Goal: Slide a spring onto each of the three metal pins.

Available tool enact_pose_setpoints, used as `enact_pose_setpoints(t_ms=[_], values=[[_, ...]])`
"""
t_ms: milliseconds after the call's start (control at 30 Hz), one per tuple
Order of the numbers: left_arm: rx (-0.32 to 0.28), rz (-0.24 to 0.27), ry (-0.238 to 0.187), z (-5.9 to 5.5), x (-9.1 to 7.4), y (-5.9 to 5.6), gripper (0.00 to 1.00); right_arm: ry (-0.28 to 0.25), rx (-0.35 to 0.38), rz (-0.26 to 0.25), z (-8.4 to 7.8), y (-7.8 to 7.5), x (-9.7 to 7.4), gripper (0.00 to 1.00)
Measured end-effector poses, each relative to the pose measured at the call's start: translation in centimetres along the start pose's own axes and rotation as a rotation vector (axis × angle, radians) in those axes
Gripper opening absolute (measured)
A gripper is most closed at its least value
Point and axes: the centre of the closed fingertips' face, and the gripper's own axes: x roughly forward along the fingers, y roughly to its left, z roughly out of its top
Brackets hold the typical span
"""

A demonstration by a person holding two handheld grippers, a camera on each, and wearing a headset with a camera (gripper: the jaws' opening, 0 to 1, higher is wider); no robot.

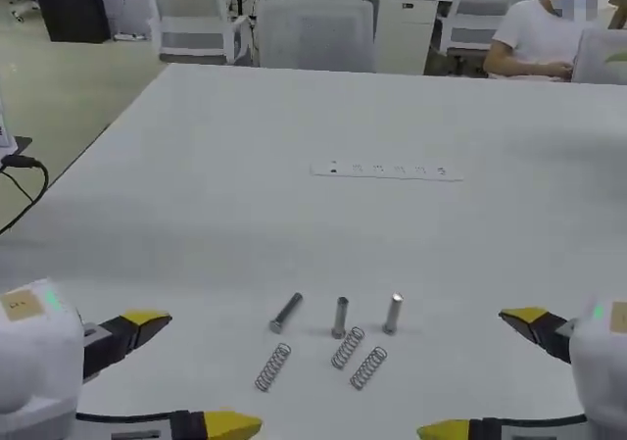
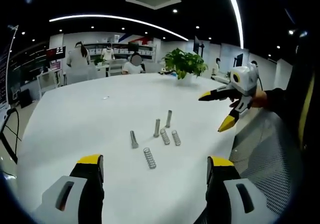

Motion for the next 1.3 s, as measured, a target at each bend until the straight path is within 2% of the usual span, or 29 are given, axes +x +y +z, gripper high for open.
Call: enact_pose_setpoints(t_ms=[67,233,500,767,1000,1300], values=[[-0.009,-0.002,-0.006,0.4,0.1,0.4,0.82,-0.002,0.000,-0.001,0.0,0.0,0.0,0.89],[0.028,-0.016,0.003,1.6,0.7,1.4,0.81,-0.003,-0.003,0.001,0.1,0.0,0.0,0.89],[0.018,-0.064,0.011,2.8,3.0,2.7,0.80,-0.007,0.000,-0.004,0.2,0.0,-0.1,0.89],[-0.003,-0.084,0.029,3.3,5.9,3.7,0.74,-0.007,0.003,-0.010,0.2,-0.2,-0.1,0.89],[0.035,-0.081,0.082,2.7,8.3,3.9,0.69,-0.005,0.004,-0.015,0.1,-0.3,-0.1,0.89],[0.054,-0.040,0.122,2.3,10.6,5.1,0.53,-0.002,-0.001,-0.012,0.0,-0.3,-0.1,0.89]])
